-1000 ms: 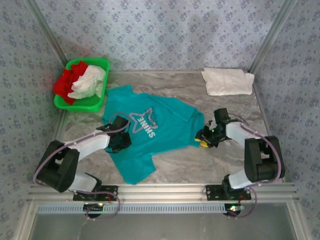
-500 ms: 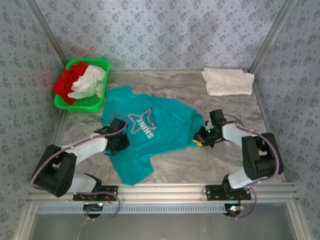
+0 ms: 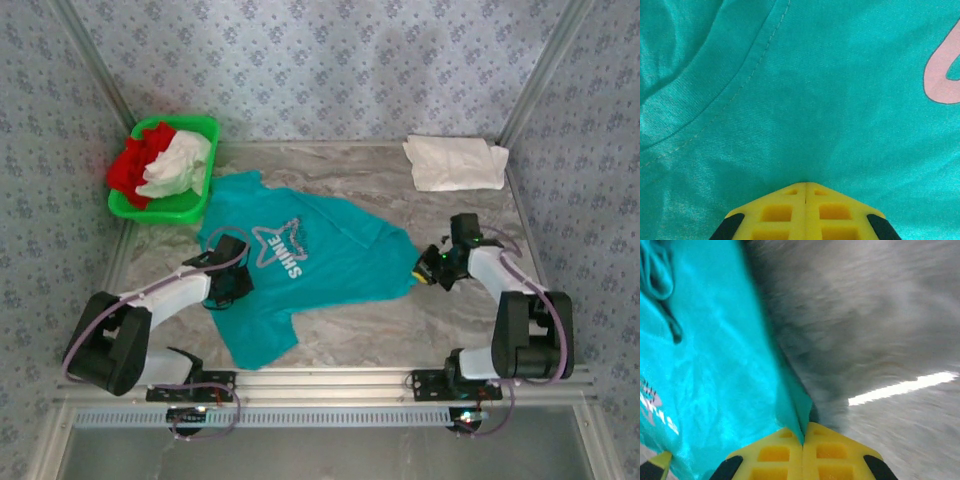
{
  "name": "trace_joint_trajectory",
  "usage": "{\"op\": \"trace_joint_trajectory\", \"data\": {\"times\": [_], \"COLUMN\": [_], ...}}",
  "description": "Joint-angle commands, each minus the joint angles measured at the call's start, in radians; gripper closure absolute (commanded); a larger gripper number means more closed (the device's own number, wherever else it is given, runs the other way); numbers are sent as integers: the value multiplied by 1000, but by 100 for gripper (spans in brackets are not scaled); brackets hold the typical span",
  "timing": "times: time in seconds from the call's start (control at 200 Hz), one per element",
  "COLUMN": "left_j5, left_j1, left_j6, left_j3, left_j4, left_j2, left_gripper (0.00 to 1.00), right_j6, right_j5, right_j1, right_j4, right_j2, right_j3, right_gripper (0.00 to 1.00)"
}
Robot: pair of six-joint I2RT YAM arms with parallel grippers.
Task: Fold and stack the t-shirts
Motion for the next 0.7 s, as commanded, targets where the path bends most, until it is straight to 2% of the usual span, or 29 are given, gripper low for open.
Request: {"op": "trace_joint_trajectory", "data": {"times": [0.0,0.24,0.26,0.285,0.31,0.34,0.375,0.495,0.585,0.65,0.695], "left_j5": [-41,-40,-39,-37,-39,-43,-48,-61,-80,-65,-52], "left_j1": [12,12,12,12,12,12,12,12,12,12,11], "left_j6": [38,98,104,114,120,124,128,136,138,140,135], "left_j3": [7,61,67,73,80,85,91,106,119,126,126], "left_j4": [-86,-121,-126,-130,-136,-141,-144,-165,-178,-172,-164], "left_j2": [32,87,87,81,74,61,41,-39,-106,-144,-157], "left_gripper": [100,100,100,100,100,99,90,60,57,49,48], "right_j6": [-50,-116,-127,-138,-148,-156,-172,-199,-286,-354,-402], "right_j5": [79,168,173,176,176,178,188,187,219,245,258], "right_j1": [-46,-133,-142,-151,-157,-161,-161,-94,56,176,249], "right_j4": [-169,-291,-299,-305,-312,-313,-300,-211,-181,-188,-185], "right_j2": [-60,-95,-96,-96,-96,-97,-98,-89,-37,41,97], "right_j3": [22,91,103,115,131,147,164,258,362,443,489], "right_gripper": [100,100,91,71,56,45,38,37,41,44,45]}}
